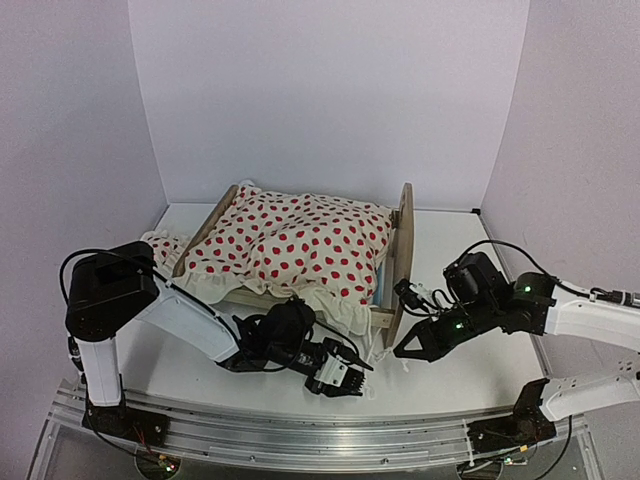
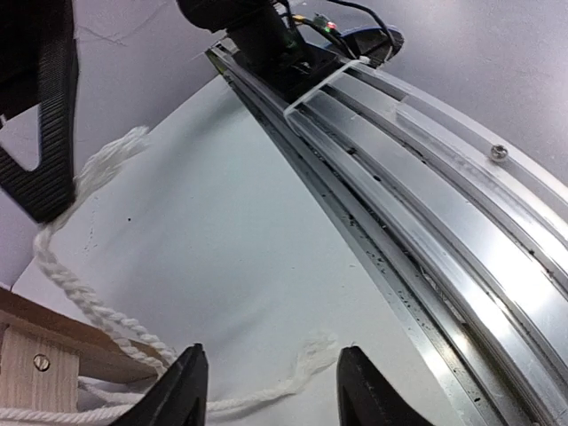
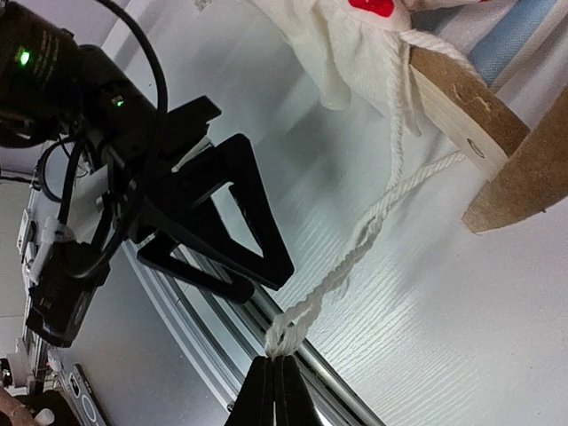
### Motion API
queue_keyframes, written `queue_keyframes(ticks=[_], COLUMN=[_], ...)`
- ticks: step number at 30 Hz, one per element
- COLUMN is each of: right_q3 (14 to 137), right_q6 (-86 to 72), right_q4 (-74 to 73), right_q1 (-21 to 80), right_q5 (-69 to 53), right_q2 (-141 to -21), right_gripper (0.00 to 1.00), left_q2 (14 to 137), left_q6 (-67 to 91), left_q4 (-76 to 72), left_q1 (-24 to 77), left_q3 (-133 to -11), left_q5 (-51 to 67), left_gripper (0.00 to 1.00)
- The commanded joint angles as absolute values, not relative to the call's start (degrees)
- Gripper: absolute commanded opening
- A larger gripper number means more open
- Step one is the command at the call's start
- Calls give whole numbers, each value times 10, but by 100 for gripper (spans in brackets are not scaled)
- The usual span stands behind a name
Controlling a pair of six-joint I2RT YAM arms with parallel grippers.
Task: Set up the pet bed
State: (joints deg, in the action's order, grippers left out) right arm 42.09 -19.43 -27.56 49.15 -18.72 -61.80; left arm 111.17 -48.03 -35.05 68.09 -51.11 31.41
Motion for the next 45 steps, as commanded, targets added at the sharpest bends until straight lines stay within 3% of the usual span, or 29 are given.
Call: queue_keyframes(ticks=[1,6,9,11,16,19,24,26,31,38,45], right_q3=[423,437,452,459,464,456,454,456,464,462,451], right_q6=[-226,-231,-254,-277,-321,-326,-328,-329,-327,-341,-346], right_q4=[-276,-277,-274,-271,-255,-240,-225,-218,-205,-202,-193], right_q1=[490,490,490,490,491,491,491,491,491,490,491], right_q5=[-162,-138,-106,-88,-57,-43,-47,-47,-55,-37,-40], right_q2=[-625,-631,-635,-641,-653,-649,-649,-651,-667,-676,-664], right_gripper=[0,0,0,0,0,0,0,0,0,0,0], left_q2=[1090,1031,1037,1051,1080,1107,1121,1108,1094,1141,1164], left_q6=[-501,-422,-238,-119,80,125,157,177,203,195,227], left_q4=[-300,-250,-243,-240,-275,-278,-241,-214,-243,-303,-314], left_q1=[687,684,673,668,656,646,645,649,660,655,653], left_q3=[-514,-490,-538,-578,-604,-619,-638,-636,-606,-634,-638], left_q5=[281,236,177,141,102,84,96,105,95,16,31], left_gripper=[57,54,48,38,35,34,19,21,38,38,32])
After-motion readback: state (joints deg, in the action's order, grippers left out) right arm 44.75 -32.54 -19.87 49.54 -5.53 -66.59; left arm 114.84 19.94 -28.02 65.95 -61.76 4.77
